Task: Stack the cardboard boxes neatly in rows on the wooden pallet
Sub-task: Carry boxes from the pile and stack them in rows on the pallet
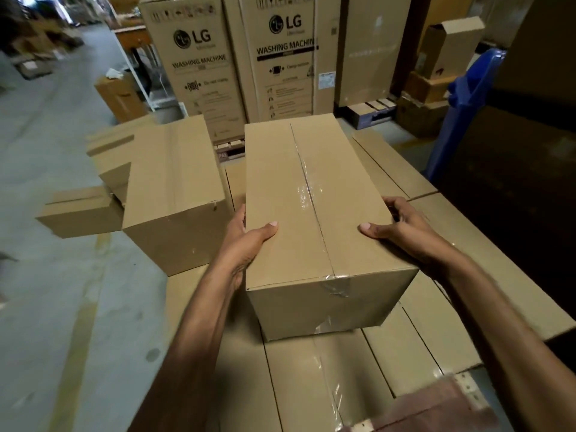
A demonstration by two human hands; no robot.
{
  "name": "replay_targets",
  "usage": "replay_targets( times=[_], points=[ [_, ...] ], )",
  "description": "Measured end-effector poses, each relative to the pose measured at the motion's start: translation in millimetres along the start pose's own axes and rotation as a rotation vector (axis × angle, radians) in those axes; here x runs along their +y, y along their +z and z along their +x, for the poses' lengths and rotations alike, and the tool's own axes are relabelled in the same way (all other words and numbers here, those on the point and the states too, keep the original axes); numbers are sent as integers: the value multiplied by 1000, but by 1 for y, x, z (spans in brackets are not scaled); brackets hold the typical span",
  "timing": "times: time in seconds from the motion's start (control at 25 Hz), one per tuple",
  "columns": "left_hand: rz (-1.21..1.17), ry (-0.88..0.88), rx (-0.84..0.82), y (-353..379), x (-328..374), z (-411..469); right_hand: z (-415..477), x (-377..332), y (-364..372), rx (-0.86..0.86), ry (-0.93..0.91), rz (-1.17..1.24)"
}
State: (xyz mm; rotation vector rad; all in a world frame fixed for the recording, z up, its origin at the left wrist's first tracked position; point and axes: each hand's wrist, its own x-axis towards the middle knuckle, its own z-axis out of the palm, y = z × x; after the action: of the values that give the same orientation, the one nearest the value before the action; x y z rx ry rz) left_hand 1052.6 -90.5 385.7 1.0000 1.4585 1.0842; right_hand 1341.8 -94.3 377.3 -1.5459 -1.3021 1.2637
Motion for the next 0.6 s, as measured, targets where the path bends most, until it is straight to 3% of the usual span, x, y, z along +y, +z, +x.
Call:
replay_targets(
  times=[0.32, 0.6],
  points=[
    [304, -59, 165, -30, 24, 171, 166, -39, 41, -121, 18, -7],
    [445, -118, 293, -39, 30, 257, 270, -59, 69, -185, -37, -16]
  ],
)
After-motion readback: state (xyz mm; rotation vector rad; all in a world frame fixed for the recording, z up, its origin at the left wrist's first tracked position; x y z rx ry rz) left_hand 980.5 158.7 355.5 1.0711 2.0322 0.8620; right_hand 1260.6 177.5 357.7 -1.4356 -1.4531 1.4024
